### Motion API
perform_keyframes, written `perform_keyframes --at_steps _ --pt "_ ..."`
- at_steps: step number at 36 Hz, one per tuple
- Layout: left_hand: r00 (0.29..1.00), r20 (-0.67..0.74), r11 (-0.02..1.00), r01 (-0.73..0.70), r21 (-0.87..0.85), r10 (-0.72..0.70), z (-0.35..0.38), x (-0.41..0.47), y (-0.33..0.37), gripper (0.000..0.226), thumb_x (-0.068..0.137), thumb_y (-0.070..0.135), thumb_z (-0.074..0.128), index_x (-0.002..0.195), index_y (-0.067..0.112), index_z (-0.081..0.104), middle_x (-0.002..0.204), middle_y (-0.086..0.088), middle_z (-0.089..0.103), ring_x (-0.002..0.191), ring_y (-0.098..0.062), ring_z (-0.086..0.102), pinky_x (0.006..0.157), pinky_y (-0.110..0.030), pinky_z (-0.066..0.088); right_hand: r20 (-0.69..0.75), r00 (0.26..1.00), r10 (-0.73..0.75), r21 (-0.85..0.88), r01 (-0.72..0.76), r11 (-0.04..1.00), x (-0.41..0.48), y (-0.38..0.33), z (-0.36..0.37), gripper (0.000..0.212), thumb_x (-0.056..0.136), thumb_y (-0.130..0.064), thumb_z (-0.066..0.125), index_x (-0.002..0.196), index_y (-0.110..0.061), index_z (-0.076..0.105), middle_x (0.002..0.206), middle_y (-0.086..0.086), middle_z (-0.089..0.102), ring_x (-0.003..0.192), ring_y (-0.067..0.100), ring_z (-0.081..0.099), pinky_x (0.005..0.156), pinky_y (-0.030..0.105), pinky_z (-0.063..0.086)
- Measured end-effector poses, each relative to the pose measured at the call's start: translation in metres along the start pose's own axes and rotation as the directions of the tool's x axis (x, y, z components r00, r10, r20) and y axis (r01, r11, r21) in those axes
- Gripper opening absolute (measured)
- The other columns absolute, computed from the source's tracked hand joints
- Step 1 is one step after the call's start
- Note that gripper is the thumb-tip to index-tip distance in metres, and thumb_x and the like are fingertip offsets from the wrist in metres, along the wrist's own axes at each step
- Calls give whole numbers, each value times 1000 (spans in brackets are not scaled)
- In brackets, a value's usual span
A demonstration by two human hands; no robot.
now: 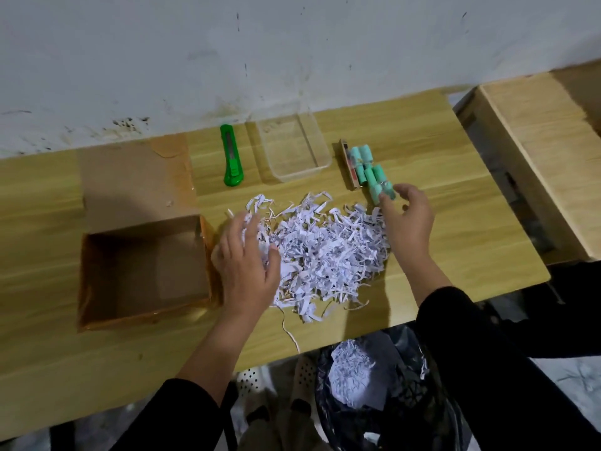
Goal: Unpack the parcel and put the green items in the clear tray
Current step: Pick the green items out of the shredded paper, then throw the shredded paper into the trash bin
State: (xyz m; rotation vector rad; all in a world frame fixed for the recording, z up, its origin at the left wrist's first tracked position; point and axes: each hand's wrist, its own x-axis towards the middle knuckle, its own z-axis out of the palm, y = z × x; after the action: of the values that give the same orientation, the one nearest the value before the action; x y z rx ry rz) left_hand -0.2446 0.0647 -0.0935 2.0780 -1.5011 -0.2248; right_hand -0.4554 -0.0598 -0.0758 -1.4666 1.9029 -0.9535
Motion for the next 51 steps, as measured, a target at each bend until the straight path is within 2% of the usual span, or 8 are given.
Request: perform_keyframes --at_steps 5,11,15,22,29,38,46,51 --pt "948 231 971 234 -50 -217 11 16 -6 54 97 36 30 143 7 30 150 -14 32 141 -29 22 115 -43 18 191 981 -32 -53 43 998 -48 4 14 32 95 -23 47 123 -9 54 122 9 58 102 19 57 91 32 50" --pt "864 503 988 68 -137 10 4 8 7 52 98 44 26 145 23 26 151 2 33 139 -16 30 113 -41 30 430 871 -239 11 259 966 -73 -7 27 29 96 -20 46 119 -8 58 117 10 61 106 18 55 92 30 44" --pt "884 455 987 -40 -153 107 -19 5 8 59 95 43 39 147 20 23 154 2 25 143 -18 21 117 -40 21 499 819 -284 13 321 947 -71 -13 -1 36 95 -35 48 125 -18 53 131 4 53 120 15 46 103 37 40" --pt "673 740 971 -182 157 7 -53 -5 -5 144 42 87 53 142 24 -28 156 -7 -22 144 -28 -18 116 -44 -3 724 664 -187 -179 443 879 -77 8 -53 124 51 -75 68 146 -38 -3 158 -6 -5 145 20 0 112 49 12" --pt "652 756 958 -174 226 -60 -28 -39 -16 146 44 85 59 134 29 -41 143 -9 -47 134 -34 -38 114 -53 -8 820 567 -84 -368 633 681 -94 19 -27 151 39 -77 72 127 -35 -44 144 8 -46 132 36 -39 108 50 -17" --pt "719 693 919 -301 255 44 -1 7 -2 144 42 88 56 138 29 -33 152 -10 -32 142 -33 -23 115 -53 1 850 521 -83 -409 751 518 -51 -18 16 156 35 -66 81 135 -36 -36 148 9 -41 135 46 -29 104 74 2" --pt "707 707 827 -396 399 -3 5 52 12 118 56 79 60 146 18 14 154 -6 12 139 -27 15 107 -47 27 885 459 -76 -382 811 443 -16 -43 48 151 37 -60 85 144 -35 -19 157 8 -17 142 45 6 105 62 29" --pt "731 672 879 -392 272 118 3 49 3 92 70 55 68 143 16 26 150 -9 22 128 -31 28 108 -43 30 893 427 -139 -339 844 415 -16 -37 47 115 64 -44 78 147 -35 -1 154 8 12 134 41 22 102 56 34"
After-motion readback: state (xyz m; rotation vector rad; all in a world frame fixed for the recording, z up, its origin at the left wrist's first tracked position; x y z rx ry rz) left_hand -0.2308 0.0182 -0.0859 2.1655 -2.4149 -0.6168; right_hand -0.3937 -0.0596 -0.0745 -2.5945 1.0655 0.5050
